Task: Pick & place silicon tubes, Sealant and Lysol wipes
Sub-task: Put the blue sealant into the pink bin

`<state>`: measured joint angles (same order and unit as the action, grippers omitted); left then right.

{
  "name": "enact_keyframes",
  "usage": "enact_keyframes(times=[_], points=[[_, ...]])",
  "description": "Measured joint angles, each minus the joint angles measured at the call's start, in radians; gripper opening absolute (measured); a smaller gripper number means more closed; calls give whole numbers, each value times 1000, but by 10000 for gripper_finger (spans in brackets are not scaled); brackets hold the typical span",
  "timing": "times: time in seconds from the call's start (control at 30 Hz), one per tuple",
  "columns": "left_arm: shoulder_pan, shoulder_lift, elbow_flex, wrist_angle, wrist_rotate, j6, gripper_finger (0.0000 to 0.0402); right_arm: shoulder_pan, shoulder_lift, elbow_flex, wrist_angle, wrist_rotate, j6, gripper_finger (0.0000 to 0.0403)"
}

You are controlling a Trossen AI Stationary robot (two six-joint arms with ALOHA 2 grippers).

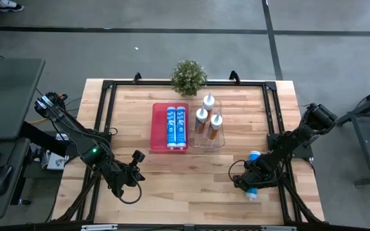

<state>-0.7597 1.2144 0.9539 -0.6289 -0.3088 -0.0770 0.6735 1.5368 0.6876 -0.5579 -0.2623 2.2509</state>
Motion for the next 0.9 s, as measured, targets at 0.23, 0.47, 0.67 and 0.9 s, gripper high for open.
enact_keyframes(times=[0.23, 0.47, 0.67, 0.9], points=[[0, 0, 0, 0, 4, -4, 0, 0, 0, 0, 5, 3, -7, 232], [0, 0, 1, 0, 6, -4, 0, 1, 0, -2, 32, 3, -31, 214], [0, 0, 1, 0, 6, -4, 0, 2, 2, -4, 94, -6, -81, 214], [0, 0, 1, 0, 6, -7, 0, 40, 2, -5, 165, -9, -85, 214]])
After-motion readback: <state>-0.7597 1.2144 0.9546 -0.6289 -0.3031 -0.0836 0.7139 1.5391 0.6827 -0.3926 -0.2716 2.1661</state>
